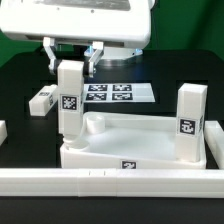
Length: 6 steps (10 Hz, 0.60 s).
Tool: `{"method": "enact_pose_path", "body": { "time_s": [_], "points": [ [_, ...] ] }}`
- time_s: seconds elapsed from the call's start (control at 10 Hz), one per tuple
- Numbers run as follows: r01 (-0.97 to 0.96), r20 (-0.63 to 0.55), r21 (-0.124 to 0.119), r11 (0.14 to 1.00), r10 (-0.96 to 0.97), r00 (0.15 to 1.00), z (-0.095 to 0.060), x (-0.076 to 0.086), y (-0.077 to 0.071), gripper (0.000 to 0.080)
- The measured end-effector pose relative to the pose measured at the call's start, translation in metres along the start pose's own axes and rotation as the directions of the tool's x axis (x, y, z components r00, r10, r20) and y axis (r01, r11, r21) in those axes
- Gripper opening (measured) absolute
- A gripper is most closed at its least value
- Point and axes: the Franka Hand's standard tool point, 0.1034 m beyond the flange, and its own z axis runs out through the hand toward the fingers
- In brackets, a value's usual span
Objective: Assemble desk
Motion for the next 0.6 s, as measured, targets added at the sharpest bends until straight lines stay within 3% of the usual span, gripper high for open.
{"method": "enact_pose_path", "body": {
  "time_s": [0.6],
  "points": [
    [0.016, 0.012, 0.014, 1.0, -0.016, 1.0, 0.0046, -0.0053, -0.0141, 0.029]
  ]
}}
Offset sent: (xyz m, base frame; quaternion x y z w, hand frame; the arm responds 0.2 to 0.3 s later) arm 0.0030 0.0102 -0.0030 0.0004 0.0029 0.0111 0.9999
